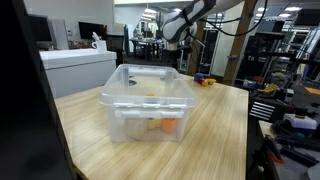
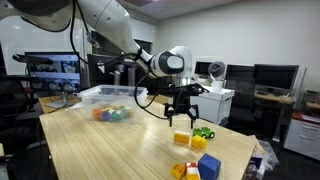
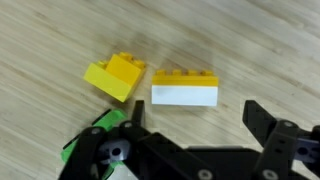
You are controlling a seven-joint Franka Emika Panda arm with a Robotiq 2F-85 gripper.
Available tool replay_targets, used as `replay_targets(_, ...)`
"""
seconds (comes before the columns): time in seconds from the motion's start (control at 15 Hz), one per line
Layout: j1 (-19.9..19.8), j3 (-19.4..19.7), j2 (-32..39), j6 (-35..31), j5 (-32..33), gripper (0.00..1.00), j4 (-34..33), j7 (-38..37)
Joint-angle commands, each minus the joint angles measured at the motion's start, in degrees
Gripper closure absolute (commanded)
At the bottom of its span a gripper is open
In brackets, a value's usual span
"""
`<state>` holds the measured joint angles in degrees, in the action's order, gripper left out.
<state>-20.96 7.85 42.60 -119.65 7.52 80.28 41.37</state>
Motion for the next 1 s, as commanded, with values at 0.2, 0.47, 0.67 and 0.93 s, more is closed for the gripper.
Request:
replay_targets(0.2,-0.75,-0.57,0.48,-2.08,1.16,0.0,1.37,2.64)
replay_targets(0.47,-0.45,0.08,-0.19,-1.98,2.21,0.0,2.52,2.33)
replay_targets(0.67,-0.81,0.4,-0.08,-2.23,2.71,0.0,3.29,2.1)
replay_targets(0.93,-1.41,0.31,1.12,-5.24,4.09,0.0,4.39,3.7)
